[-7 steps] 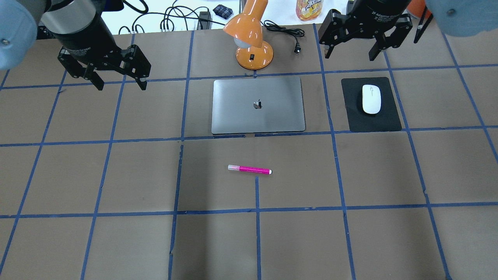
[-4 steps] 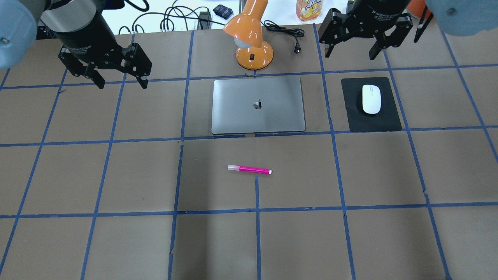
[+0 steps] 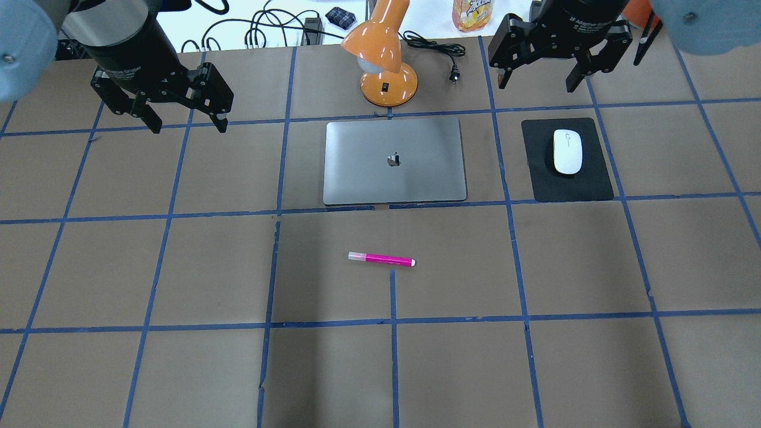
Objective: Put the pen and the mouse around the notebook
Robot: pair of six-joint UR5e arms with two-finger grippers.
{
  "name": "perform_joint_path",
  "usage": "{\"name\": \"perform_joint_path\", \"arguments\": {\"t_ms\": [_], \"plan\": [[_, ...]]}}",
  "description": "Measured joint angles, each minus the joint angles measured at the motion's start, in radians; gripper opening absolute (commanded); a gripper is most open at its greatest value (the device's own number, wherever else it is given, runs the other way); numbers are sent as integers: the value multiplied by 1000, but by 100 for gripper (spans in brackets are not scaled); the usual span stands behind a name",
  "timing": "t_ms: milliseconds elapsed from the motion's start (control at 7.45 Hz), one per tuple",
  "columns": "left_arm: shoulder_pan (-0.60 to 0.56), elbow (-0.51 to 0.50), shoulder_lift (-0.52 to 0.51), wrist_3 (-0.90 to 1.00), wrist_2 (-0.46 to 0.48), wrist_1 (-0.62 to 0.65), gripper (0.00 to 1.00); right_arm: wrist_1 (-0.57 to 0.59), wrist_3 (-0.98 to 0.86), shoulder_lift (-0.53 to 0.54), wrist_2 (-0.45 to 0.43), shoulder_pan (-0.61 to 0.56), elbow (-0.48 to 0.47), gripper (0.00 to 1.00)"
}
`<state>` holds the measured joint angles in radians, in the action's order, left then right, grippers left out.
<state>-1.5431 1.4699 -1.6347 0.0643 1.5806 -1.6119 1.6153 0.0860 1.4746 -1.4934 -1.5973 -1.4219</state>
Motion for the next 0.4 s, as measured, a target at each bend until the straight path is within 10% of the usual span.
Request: {"name": "perform_joint_path", "arguments": {"t_ms": [402], "plan": [[1,8,0,5,4,5,100,0,-4,0,0,0,0,100]]}}
